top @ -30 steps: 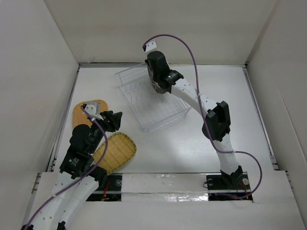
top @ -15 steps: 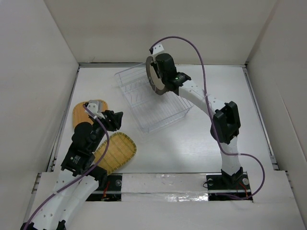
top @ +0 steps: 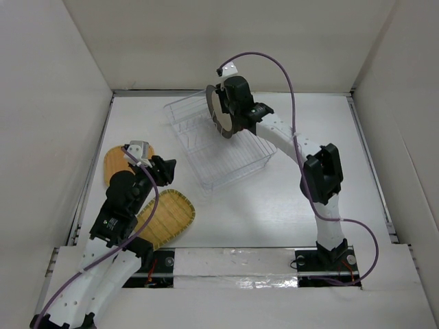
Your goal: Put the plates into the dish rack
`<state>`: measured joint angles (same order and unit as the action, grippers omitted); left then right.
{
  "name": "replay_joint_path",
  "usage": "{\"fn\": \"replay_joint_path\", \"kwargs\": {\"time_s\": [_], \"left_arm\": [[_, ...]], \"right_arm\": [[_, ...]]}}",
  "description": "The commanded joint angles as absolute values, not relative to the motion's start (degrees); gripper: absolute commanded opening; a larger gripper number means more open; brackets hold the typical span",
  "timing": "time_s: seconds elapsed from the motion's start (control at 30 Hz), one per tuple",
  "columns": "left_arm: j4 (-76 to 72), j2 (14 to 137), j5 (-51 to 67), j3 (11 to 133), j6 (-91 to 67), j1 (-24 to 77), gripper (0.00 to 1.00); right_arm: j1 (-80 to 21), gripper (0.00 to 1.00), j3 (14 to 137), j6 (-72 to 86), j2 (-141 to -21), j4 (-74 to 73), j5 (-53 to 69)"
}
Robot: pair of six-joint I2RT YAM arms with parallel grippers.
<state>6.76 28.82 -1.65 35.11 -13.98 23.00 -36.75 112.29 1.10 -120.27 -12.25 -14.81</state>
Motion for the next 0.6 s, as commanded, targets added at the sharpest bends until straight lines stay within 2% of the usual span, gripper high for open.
{"fn": "replay_joint_path", "kwargs": {"time_s": [0.0,0.07,0.13,0.17,0.2,0.3,0.37,0.53,0.57], "left_arm": [[5.2,29.2,-2.2,36.0,-13.4,22.7,0.43],[5.4,29.4,-2.5,35.9,-13.4,22.7,0.43],[5.4,29.5,-2.5,35.9,-13.5,22.7,0.43],[5.4,29.6,-2.6,35.9,-13.4,22.7,0.43],[5.4,29.5,-2.9,36.0,-13.4,22.7,0.43],[5.6,29.5,-3.2,36.0,-13.5,22.7,0.43],[5.7,29.1,-3.3,35.9,-13.5,22.7,0.43],[5.7,28.9,-3.3,36.0,-13.5,22.7,0.43],[5.7,28.8,-3.1,36.0,-13.5,22.7,0.43]], "right_arm": [[-37.4,0.25,114.5,5.0,-122.5,-17.4,-15.9],[-36.2,0.24,114.1,8.9,-122.0,-17.6,-15.1],[-35.0,0.34,113.3,10.9,-120.6,-17.5,-14.6],[-35.0,0.42,112.7,11.8,-119.7,-17.0,-14.8],[-35.0,0.58,110.7,12.0,-117.0,-16.1,-14.8],[-35.0,0.77,107.2,13.1,-111.8,-12.8,-13.0],[-36.3,0.84,101.7,13.9,-104.3,-9.5,-12.0],[-39.4,0.85,90.8,17.4,-92.8,-2.9,-11.0],[-41.4,0.84,84.3,20.0,-90.7,-1.1,-11.1]]}}
